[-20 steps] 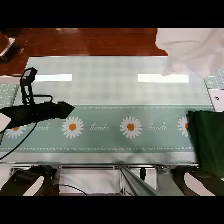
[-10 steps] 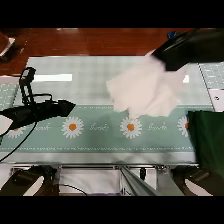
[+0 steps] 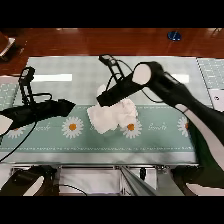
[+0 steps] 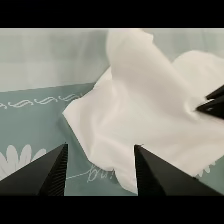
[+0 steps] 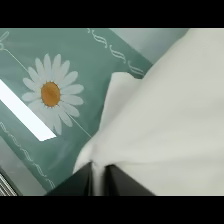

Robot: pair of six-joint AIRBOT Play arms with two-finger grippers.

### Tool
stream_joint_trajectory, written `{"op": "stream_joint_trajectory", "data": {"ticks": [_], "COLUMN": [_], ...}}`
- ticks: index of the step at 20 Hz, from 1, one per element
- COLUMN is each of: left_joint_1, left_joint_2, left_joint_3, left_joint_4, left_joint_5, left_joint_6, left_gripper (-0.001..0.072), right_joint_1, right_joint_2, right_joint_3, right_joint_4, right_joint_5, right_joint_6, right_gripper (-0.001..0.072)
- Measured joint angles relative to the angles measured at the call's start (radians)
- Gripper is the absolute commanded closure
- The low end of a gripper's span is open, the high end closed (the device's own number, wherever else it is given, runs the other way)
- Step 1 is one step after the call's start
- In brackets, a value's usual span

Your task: Fold the shirts.

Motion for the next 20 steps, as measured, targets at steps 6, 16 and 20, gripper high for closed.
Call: {"op": "stream_joint_trajectory", "data": {"ticks": [6,16,20], "left_joint_1": [0.000,0.001,0.001], "left_joint_2": [-0.018,-0.147,-0.378], "left_joint_3": [0.000,0.061,0.206], "left_joint_4": [-0.011,-0.278,-0.327], "left_joint_5": [-0.026,-0.162,-0.180], "left_joint_6": [0.000,0.137,0.183], "left_gripper": [0.0200,0.0200,0.0200], "right_joint_1": [-0.110,-0.789,-0.891], "right_joint_2": [-0.030,0.430,0.572], "right_joint_3": [0.071,-0.249,-0.544], "right_joint_4": [0.106,-0.050,-0.062], "right_joint_5": [0.042,0.196,0.171], "right_joint_6": [-0.053,-0.082,-0.113], "right_gripper": [0.0303,0.0305,0.0306]}}
